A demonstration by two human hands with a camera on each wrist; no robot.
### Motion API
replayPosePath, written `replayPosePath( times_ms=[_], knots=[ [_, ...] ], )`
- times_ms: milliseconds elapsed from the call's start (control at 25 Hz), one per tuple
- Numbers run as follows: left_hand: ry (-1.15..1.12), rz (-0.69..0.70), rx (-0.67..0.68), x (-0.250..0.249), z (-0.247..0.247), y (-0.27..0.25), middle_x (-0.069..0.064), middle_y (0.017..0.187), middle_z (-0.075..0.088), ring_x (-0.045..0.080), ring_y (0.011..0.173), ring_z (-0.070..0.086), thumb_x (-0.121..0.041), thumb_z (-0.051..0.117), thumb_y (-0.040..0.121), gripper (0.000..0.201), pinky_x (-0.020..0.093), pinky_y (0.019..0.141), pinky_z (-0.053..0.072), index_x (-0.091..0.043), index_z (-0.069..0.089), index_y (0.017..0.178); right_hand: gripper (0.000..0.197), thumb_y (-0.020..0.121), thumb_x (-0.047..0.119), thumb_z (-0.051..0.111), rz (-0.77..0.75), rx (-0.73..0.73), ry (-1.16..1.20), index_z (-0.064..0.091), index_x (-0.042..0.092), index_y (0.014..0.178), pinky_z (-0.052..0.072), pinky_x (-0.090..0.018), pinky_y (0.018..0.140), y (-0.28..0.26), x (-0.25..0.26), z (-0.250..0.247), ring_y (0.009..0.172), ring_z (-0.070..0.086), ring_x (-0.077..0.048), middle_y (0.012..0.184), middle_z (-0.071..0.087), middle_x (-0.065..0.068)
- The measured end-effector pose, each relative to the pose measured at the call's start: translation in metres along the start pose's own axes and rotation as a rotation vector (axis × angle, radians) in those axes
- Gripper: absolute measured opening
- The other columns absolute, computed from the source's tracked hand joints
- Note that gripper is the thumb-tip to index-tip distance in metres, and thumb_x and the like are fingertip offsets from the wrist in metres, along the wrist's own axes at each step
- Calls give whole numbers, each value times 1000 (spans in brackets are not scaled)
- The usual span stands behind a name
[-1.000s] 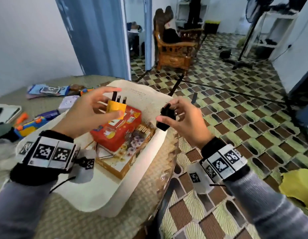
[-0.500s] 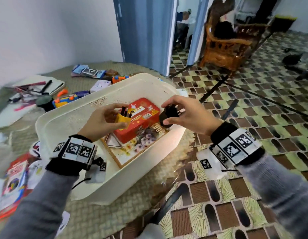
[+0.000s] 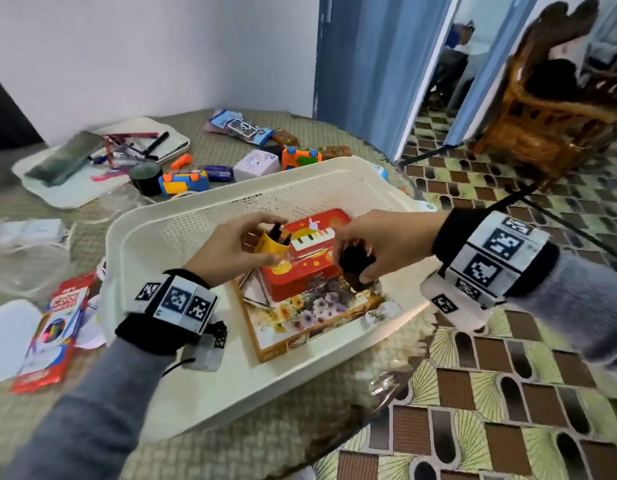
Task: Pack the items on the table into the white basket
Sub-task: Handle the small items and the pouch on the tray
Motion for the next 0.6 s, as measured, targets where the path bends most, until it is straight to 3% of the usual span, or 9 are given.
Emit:
replayPosePath(
  times_ms=[160,360,520,600],
  knots=[
    [64,-23,21,9,5,-2,0,103,65,15,86,65,-15,80,73,52,29,79,53,-34,58,117,37,77,15,72,-53,181,-67,59,23,111,53,-34,82,29,1,15,94,59,-16,106,63,3],
    [79,-34,1,15,3,-4,-5,109,63,12,91,64,-20,79,76,52,35,83,54,-33,58,122,38,76,15,73,-127,241,-154,58,19,111,52,-32,81,61,2,27,95,56,-18,107,60,0],
    [81,-112,-54,26,2,-8,0,107,63,17,88,63,-19,79,75,51,40,83,54,-38,57,117,39,76,16,73,-277,407,-251,58,16,112,49,-32,79,80,13,80,96,54,-19,109,59,-1],
    [67,-152,-88,28,3,-10,1,106,63,16,87,63,-16,80,74,52,39,84,53,-35,57,117,40,75,19,76,-304,499,-253,58,18,111,52,-39,81,89,11,111,96,57,-22,110,60,-2]
  ],
)
Point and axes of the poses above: each hand's wrist, its own y-axis towards the middle knuckle, its own z-axis out of the palm, x = y × z, the point moved 10 cm from there along y, towards the middle knuckle
